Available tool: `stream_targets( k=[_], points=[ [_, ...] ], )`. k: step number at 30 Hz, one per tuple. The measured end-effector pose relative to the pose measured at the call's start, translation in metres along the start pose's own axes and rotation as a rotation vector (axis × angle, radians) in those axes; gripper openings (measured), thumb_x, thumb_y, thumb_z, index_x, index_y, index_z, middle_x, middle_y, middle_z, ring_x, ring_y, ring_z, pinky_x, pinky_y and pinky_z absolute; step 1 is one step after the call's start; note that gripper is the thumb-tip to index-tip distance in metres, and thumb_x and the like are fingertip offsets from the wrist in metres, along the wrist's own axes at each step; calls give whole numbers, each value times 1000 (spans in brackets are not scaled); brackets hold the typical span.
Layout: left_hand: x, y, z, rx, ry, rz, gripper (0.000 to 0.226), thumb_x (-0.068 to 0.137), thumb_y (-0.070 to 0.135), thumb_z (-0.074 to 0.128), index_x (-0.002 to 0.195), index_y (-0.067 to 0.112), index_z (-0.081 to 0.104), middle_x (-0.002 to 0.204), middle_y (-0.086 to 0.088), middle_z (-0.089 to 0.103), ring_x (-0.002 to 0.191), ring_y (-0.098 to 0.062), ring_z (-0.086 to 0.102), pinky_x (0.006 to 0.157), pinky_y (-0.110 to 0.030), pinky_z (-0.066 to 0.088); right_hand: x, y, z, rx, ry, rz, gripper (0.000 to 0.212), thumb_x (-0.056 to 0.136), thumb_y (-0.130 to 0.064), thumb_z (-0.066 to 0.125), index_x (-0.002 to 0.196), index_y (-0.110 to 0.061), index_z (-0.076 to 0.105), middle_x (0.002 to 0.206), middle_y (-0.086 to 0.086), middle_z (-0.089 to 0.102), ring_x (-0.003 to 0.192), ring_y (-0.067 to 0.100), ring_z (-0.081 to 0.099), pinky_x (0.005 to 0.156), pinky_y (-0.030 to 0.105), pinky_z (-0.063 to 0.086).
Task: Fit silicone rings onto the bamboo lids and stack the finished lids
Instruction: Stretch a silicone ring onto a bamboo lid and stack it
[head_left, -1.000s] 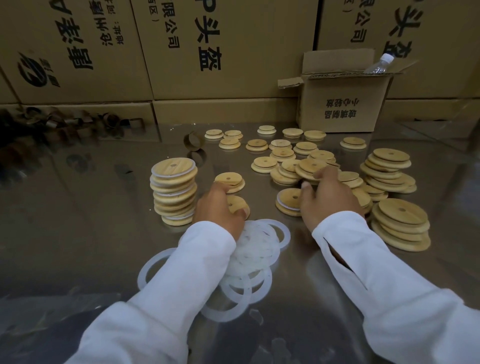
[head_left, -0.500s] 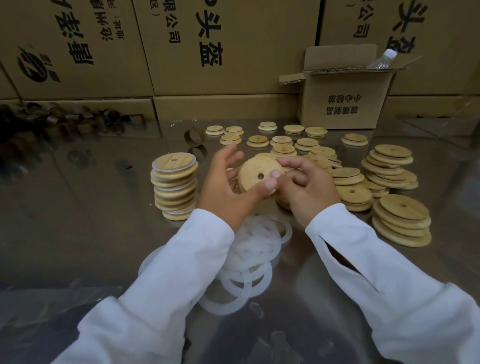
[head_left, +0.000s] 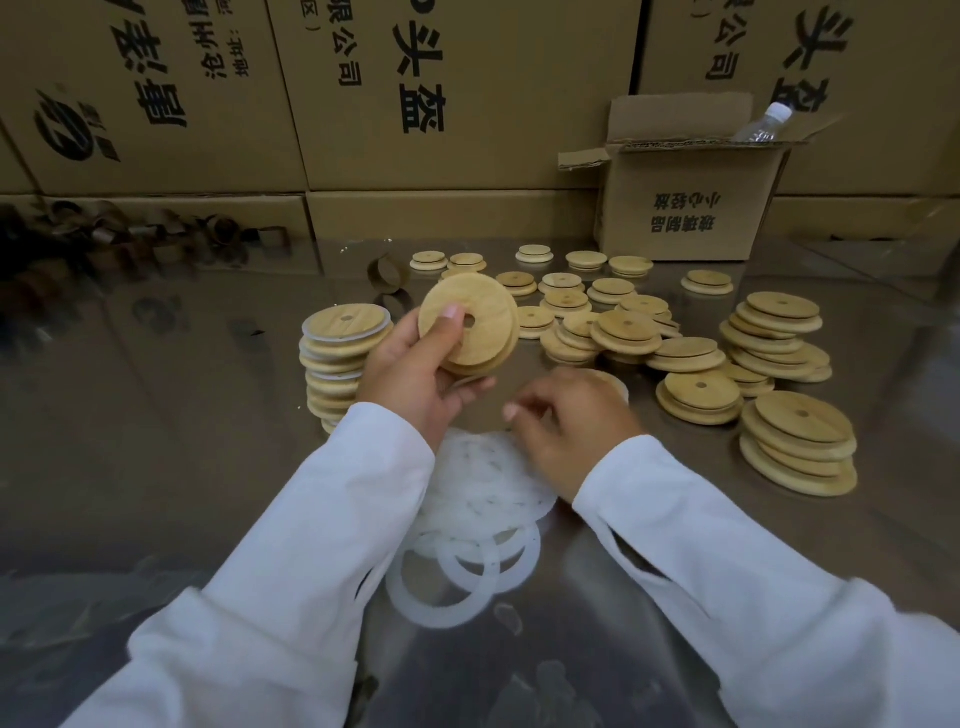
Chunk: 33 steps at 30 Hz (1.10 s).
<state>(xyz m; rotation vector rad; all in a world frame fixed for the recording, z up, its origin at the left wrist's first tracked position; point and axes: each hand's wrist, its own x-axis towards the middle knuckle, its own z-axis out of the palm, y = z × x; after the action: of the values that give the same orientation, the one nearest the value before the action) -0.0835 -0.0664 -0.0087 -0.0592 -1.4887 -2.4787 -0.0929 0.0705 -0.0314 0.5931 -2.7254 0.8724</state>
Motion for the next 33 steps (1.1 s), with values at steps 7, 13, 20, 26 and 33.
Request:
stream_targets(
  k=[7,13,20,26,33],
  points=[
    [0,-2,-1,-78,-19,-30,15,92,18,50,102,14,61,94,-4,65,88,-22,64,61,-29,58,-2,-2,5,-10,-115,-73,17,83,-39,60,96,-33,70,86,-6,45,100,17,45,84,31,40],
    [2,-2,-4,-202,37,-16,13,92,16,50,99,19,60,101,-4,66,99,-22,63,66,-31,58,-1,-3,5,0,-59,-61,7,82,-33,64,88,-30,67,85,-7,47,91,14,49,79,28,42],
    [2,-4,-3,-177,26,-3,15,92,15,50,103,18,60,99,-3,68,97,-20,65,69,-32,58,0,-1,-2,-72,-28,38,7,84,-31,59,87,-34,65,81,-11,57,85,12,56,70,24,45],
    [3,-4,-5,-222,43,-14,16,92,13,50,103,17,60,102,-6,67,96,-23,65,73,-34,58,4,0,-6,86,169,81,19,86,-23,59,73,-35,55,74,-16,60,77,8,58,70,24,50],
    [3,-4,-3,-339,81,-121,12,92,12,50,97,16,60,103,-9,62,93,-29,62,65,-39,59,8,-3,-17,676,598,159,14,88,-12,57,80,-22,58,71,-8,61,63,2,58,56,6,43]
  ],
)
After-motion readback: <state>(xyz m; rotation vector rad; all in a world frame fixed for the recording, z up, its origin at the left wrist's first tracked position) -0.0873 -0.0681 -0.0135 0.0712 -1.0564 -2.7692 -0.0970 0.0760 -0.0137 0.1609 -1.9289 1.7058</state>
